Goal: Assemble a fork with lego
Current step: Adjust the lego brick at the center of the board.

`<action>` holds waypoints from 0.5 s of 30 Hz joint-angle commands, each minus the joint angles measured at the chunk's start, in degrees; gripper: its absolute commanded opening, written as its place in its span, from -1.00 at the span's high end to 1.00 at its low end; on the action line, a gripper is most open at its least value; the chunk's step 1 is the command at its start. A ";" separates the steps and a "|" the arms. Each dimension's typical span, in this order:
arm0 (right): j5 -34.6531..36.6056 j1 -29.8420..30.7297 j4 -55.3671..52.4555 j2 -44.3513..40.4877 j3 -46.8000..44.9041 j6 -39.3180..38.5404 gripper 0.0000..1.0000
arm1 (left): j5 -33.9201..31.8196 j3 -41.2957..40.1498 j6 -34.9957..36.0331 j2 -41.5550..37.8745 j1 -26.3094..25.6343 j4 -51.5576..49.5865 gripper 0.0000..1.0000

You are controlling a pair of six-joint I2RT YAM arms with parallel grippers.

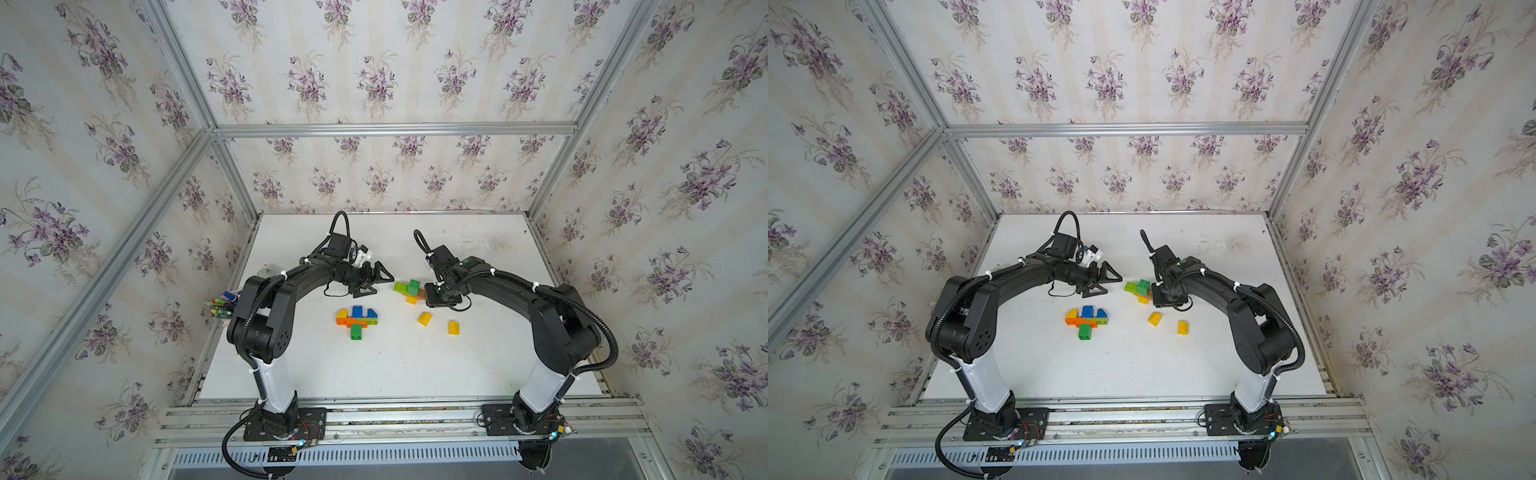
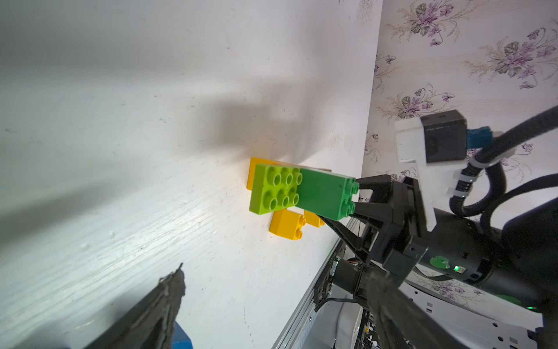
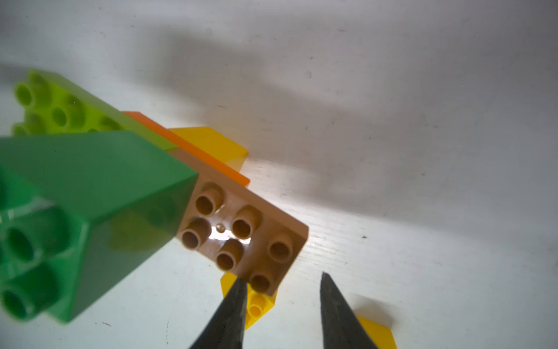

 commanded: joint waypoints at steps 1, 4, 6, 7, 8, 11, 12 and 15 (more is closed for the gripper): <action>0.38 -0.52 0.01 1.06 1.50 -1.16 0.20 | -0.54 -0.03 0.07 -0.22 0.23 -0.11 -0.92; 1.04 -0.67 -0.78 1.88 2.91 -2.29 0.20 | -0.71 -0.25 0.04 -0.33 0.37 -0.07 -0.92; 0.51 -0.65 -1.67 2.26 3.56 -3.28 0.20 | -0.83 -0.36 -0.06 -0.24 0.50 -0.03 -0.92; 0.29 -0.65 -2.19 2.12 3.67 -3.63 0.20 | -0.65 -0.38 -0.07 -0.24 0.50 0.05 -0.92; -0.22 -0.67 -2.59 1.72 3.40 -4.23 0.20 | -0.77 -0.63 -0.16 -0.32 0.55 0.17 -0.92; -0.08 -0.67 -3.72 -0.77 1.57 -6.30 0.17 | -0.90 -1.26 -0.57 -0.42 0.59 0.76 -0.92; 0.04 -0.65 -4.13 -1.87 0.74 -7.24 0.14 | -0.89 -1.40 -0.63 -0.46 0.59 0.94 -0.92; -0.25 -0.61 -5.32 -5.13 -2.27 -10.02 0.02 | -0.88 -1.70 -0.69 -0.42 0.61 1.17 -0.92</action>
